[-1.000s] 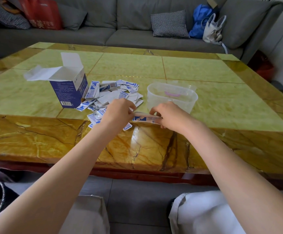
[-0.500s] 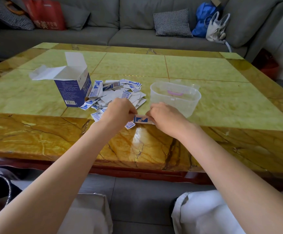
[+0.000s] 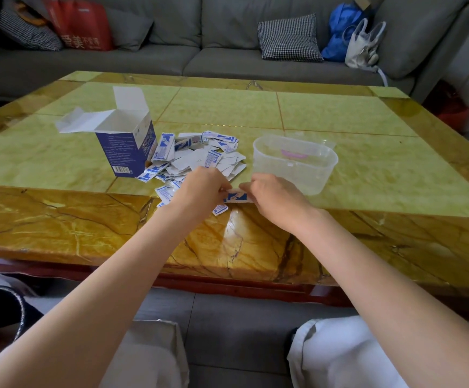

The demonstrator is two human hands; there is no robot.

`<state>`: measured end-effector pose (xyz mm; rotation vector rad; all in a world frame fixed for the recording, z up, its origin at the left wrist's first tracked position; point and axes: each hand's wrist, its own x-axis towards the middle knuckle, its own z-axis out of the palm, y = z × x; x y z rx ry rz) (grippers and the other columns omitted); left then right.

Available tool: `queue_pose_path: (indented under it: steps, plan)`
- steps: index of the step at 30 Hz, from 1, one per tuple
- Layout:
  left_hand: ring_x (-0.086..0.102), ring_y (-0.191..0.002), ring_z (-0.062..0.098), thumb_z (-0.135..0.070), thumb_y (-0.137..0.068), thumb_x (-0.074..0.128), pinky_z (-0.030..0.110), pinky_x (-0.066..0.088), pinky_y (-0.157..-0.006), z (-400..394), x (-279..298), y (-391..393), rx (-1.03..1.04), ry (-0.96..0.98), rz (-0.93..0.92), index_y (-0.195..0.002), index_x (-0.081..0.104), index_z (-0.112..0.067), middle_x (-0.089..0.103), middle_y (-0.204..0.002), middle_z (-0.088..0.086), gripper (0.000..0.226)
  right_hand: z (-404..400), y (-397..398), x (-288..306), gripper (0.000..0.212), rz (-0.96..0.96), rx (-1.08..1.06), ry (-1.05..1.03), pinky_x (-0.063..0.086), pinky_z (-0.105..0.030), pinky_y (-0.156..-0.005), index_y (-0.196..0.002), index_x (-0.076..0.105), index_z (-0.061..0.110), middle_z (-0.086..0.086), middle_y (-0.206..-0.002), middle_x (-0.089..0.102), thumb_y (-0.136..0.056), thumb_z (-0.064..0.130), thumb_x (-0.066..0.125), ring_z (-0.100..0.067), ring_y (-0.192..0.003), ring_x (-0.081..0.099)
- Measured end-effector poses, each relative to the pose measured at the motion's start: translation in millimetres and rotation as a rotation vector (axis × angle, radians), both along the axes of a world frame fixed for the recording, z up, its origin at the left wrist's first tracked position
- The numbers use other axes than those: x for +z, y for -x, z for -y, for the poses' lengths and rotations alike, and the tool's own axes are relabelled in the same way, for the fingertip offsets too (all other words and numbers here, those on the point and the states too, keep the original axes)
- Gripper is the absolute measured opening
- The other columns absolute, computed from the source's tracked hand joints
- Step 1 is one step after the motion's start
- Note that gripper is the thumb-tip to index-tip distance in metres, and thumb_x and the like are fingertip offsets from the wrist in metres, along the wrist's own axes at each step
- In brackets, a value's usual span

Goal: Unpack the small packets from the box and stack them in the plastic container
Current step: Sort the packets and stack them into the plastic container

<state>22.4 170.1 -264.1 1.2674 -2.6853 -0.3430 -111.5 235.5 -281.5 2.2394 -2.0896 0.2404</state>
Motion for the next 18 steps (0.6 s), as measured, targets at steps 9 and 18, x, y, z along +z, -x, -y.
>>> queue_pose_path:
  steps: [9, 18]
  plan:
    - [0.065, -0.085, 0.032, -0.005, -0.089, 0.052, 0.039, 0.052, -0.076, -0.4, 13.6, 0.9, -0.013, 0.067, -0.143, -0.103, 0.072, -0.009, 0.071, -0.089, 0.016, 0.024, -3.6, -13.5, 20.5, 0.035, 0.026, -0.115, 0.201, 0.036, -0.029, -0.066, -0.108, 0.06, 0.01, -0.001, -0.076, 0.043, -0.084, -0.009, 0.045, -0.023, -0.084, 0.044]
    - [0.05, -0.121, 0.024, -0.01, -0.092, 0.05, 0.031, 0.037, -0.098, 11.7, 24.5, 44.8, -0.131, 0.184, -0.311, -0.129, 0.054, -0.018, 0.054, -0.134, 0.004, 0.038, 19.6, 74.6, 84.7, 0.022, 0.239, -0.375, -0.123, 0.042, -0.026, -0.06, -0.093, 0.058, 0.018, -0.004, -0.095, 0.057, -0.079, 0.003, 0.063, -0.023, -0.085, 0.057]
